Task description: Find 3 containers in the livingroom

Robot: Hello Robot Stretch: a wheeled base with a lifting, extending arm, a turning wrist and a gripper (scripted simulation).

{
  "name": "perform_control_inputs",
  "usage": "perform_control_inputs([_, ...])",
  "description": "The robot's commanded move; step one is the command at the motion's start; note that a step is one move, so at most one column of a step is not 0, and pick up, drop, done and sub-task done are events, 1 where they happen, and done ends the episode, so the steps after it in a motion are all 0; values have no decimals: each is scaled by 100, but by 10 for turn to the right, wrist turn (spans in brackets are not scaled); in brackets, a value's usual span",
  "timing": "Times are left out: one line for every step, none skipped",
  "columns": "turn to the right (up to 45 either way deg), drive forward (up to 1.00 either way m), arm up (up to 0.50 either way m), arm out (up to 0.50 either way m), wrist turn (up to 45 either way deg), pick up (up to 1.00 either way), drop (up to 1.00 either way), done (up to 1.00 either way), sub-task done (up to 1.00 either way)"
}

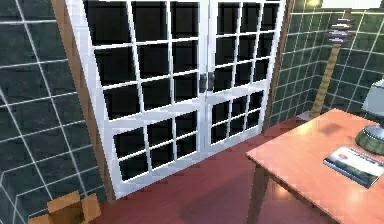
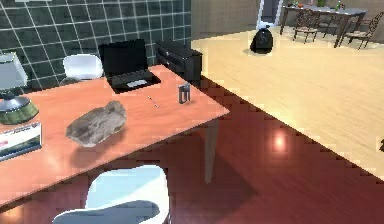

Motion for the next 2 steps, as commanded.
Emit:
perform_control_inputs([0,25,0,0,0,0,0,0,0])
perform_control_inputs([-450,0,0,0,0,0,0,0,0])
